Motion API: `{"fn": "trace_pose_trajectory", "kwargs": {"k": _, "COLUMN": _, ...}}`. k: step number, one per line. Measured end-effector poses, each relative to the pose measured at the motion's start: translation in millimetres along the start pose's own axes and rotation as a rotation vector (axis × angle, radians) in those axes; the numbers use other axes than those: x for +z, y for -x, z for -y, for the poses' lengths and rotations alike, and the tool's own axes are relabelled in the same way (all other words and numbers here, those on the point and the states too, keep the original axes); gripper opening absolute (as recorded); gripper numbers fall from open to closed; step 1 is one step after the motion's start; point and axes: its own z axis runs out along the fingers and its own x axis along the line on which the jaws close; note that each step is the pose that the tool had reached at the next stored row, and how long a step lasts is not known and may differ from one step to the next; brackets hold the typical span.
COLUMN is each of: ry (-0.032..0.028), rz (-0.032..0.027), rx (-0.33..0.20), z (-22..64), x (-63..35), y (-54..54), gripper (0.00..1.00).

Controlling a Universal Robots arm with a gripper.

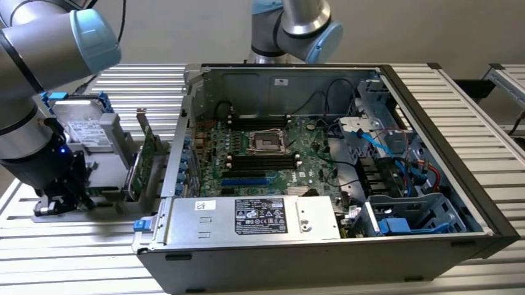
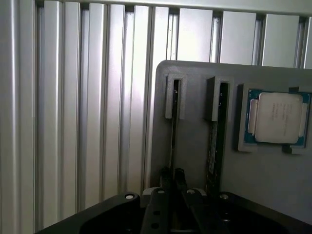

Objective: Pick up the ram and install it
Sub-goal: 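Pick up the ram and move it above insertion slot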

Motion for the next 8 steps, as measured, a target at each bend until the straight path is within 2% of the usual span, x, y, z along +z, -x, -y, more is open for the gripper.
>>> {"fn": "trace_pose_trajectory", "kwargs": {"k": 8, "ry": 0.0001, "rz": 0.0001, "rx": 0.000, "z": 0.3, "x": -18.8, "y": 0.6, "gripper": 0.13}}
